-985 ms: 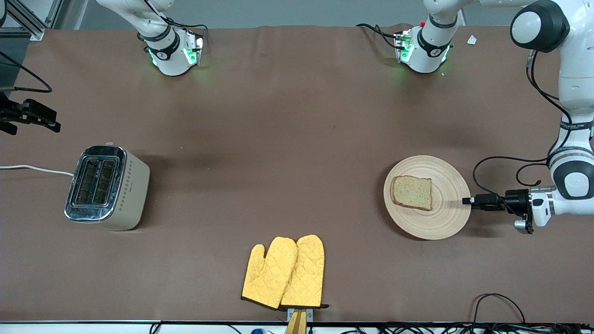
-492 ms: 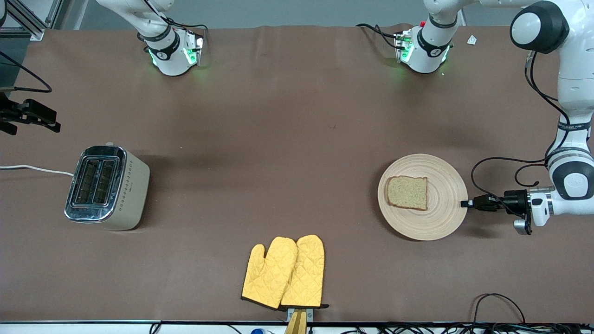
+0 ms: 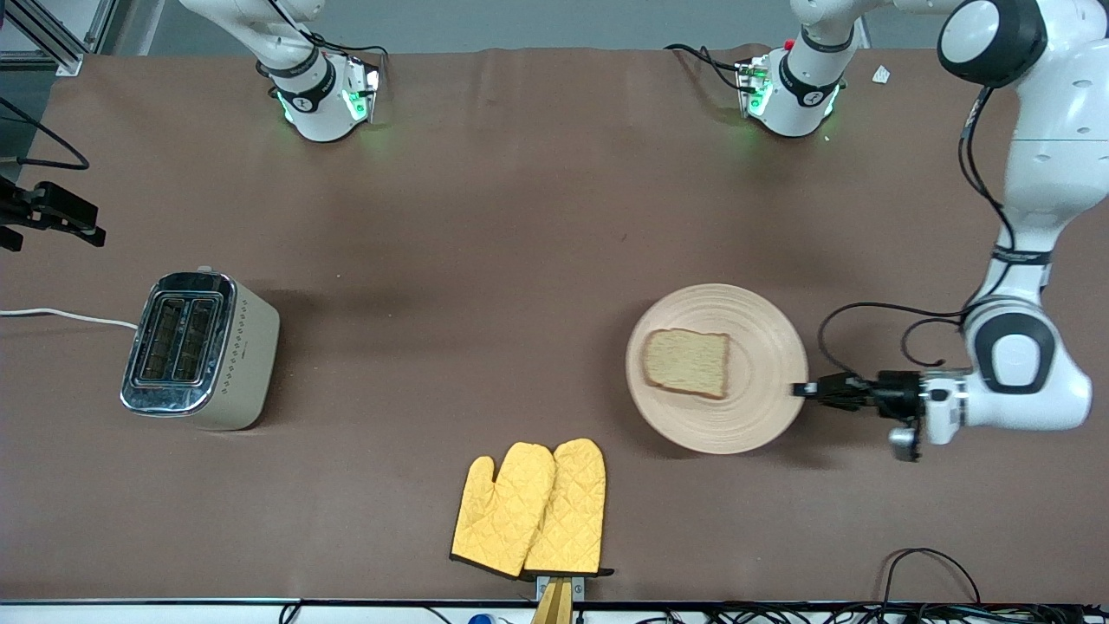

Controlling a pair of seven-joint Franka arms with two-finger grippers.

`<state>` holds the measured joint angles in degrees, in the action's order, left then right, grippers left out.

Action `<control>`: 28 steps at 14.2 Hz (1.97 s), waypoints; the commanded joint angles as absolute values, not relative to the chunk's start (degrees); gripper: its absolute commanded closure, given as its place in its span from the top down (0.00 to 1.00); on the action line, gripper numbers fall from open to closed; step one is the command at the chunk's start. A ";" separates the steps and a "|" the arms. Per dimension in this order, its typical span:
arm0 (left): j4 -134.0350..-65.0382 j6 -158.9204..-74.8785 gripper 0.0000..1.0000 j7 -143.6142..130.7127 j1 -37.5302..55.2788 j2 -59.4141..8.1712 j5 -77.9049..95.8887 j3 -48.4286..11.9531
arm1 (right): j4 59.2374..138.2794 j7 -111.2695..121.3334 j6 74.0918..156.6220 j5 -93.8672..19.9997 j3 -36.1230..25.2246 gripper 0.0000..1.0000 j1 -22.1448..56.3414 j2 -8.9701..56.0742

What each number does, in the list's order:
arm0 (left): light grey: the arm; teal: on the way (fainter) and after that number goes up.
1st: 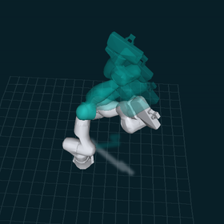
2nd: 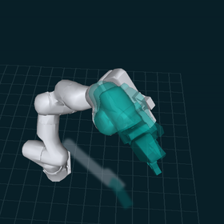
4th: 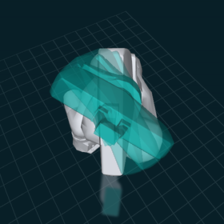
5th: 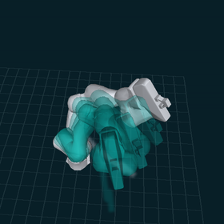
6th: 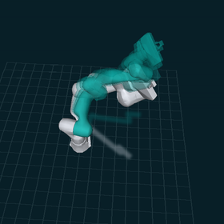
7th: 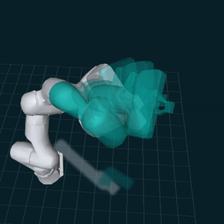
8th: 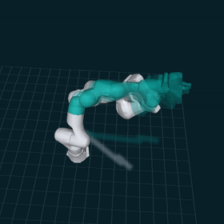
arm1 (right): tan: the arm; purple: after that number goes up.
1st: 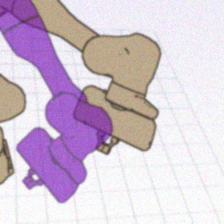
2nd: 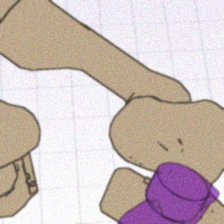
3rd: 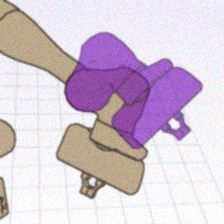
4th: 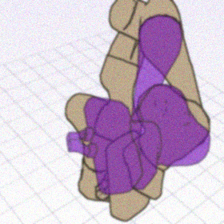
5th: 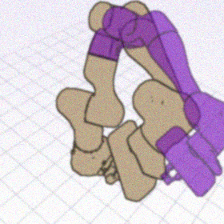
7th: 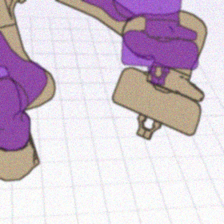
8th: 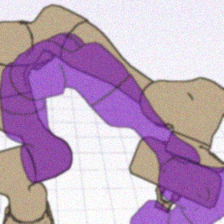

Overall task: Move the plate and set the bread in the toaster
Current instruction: 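Push the wooden plate with the left gripper toward the toaster, then draw the left gripper back while the right gripper reaches the bread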

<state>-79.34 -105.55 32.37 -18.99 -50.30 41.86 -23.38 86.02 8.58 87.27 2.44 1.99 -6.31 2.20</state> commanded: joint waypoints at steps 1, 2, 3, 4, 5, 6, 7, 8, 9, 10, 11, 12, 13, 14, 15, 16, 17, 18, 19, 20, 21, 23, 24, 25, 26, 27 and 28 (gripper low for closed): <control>-78.84 -113.69 0.00 23.92 -11.19 -49.04 44.64 -26.53 | 85.17 9.67 86.75 2.64 2.11 1.00 -6.59 2.46; -78.92 -118.52 0.00 23.12 -7.86 -49.13 47.35 -27.33 | 85.17 9.67 86.75 2.72 2.02 1.00 -6.77 2.55; -79.19 -121.78 0.00 23.03 -4.69 -49.13 50.77 -27.77 | 85.17 9.75 86.75 2.72 2.02 1.00 -6.85 2.55; -79.28 -124.69 0.00 23.03 -0.74 -49.48 53.32 -27.77 | 85.25 9.67 86.84 2.72 2.02 1.00 -6.86 2.55; -79.28 -127.24 0.00 23.03 2.52 -49.83 54.65 -27.77 | 85.34 9.58 87.18 2.81 1.93 1.00 -6.77 2.55; -79.28 -130.75 0.00 23.03 6.20 -50.70 57.10 -27.77 | 85.08 9.67 87.10 2.90 1.93 1.00 -6.94 2.55; -79.36 -133.91 0.00 23.46 9.55 -51.32 59.91 -27.69 | 85.08 9.67 87.19 2.90 1.93 1.00 -7.12 2.46; -79.28 -135.95 0.00 23.81 12.89 -52.72 61.33 -27.51 | 85.17 9.67 87.10 2.81 1.85 1.00 -7.64 2.55; -78.76 -137.79 0.00 23.91 15.27 -54.13 61.52 -27.42 | 85.17 9.67 86.93 2.90 1.85 1.00 -7.82 2.55; -77.62 -140.25 0.00 24.25 17.56 -55.79 61.61 -27.42 | 85.17 9.75 86.58 2.81 1.85 1.00 -8.08 2.46; -76.56 -141.67 0.00 24.95 19.58 -57.46 61.61 -27.42 | 85.17 9.84 86.57 2.73 1.76 1.00 -8.78 2.29; -75.68 -142.98 0.00 25.74 21.34 -58.79 61.70 -27.42 | 85.25 10.02 86.49 2.72 1.84 1.00 -9.49 2.29; -75.06 -144.30 0.00 25.84 22.58 -59.76 61.70 -27.51 | 85.60 9.85 86.66 2.72 1.76 1.00 -9.93 2.29; -74.80 -144.66 0.00 25.84 23.20 -60.29 61.79 -27.60 | 85.69 9.93 86.66 2.64 1.84 1.00 -10.19 2.37; -74.71 -144.67 0.00 25.93 23.20 -60.38 61.79 -27.60 | 85.78 9.93 86.57 2.64 1.85 1.00 -10.28 2.29; -74.79 -144.67 0.00 25.93 23.20 -60.47 62.40 -27.51 | 86.74 9.84 86.57 2.64 1.85 1.00 -10.28 2.29; -74.79 -144.67 0.01 26.01 23.20 -60.47 63.01 -27.51 | 89.62 9.06 87.18 2.64 1.85 1.00 -10.02 2.20; -74.79 -144.67 0.06 25.93 23.20 -60.47 63.02 -27.51 | 91.04 8.79 87.27 1.94 2.02 1.00 -9.93 2.20; -74.97 -144.67 0.16 25.84 23.12 -60.47 63.02 -27.42 | 91.92 6.00 86.67 1.41 2.37 1.00 -9.32 2.20; -75.14 -144.67 0.42 25.84 22.94 -60.38 63.10 -27.42 | 93.59 0.06 86.57 1.41 2.46 1.00 -7.14 1.94; -75.23 -144.67 0.99 25.58 22.68 -60.21 63.19 -27.42 | 95.95 -5.48 87.27 1.41 2.37 1.00 -4.42 1.59; -75.23 -144.32 1.00 23.31 21.72 -59.68 62.67 -27.25 | 101.39 -7.64 90.06 1.14 2.55 1.00 -1.16 0.36; -75.23 -143.71 1.00 21.90 20.40 -59.07 61.53 -26.72 | 105.95 -9.91 94.09 1.06 2.46 1.00 0.60 -1.21; -75.23 -140.83 1.00 21.54 18.30 -58.54 58.57 -26.54 | 110.26 -13.06 99.44 0.88 2.63 1.00 1.31 -1.67; -75.15 -136.62 1.00 20.66 15.67 -58.54 55.32 -26.46 | 112.56 -16.66 103.41 0.79 2.98 1.00 3.41 -1.41; -74.97 -131.62 1.00 19.18 12.43 -58.54 50.41 -26.54 | 114.24 -21.48 107.36 0.79 3.08 1.00 6.39 -1.06; -74.45 -127.57 1.00 18.20 10.04 -58.45 46.01 -26.63 | 116.43 -25.10 111.75 0.79 3.08 1.00 8.24 -0.10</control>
<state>-74.33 -135.35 20.29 15.21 -59.53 52.56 -26.58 109.94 -18.12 104.80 1.26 3.16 4.60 1.83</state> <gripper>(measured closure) 0.057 0.000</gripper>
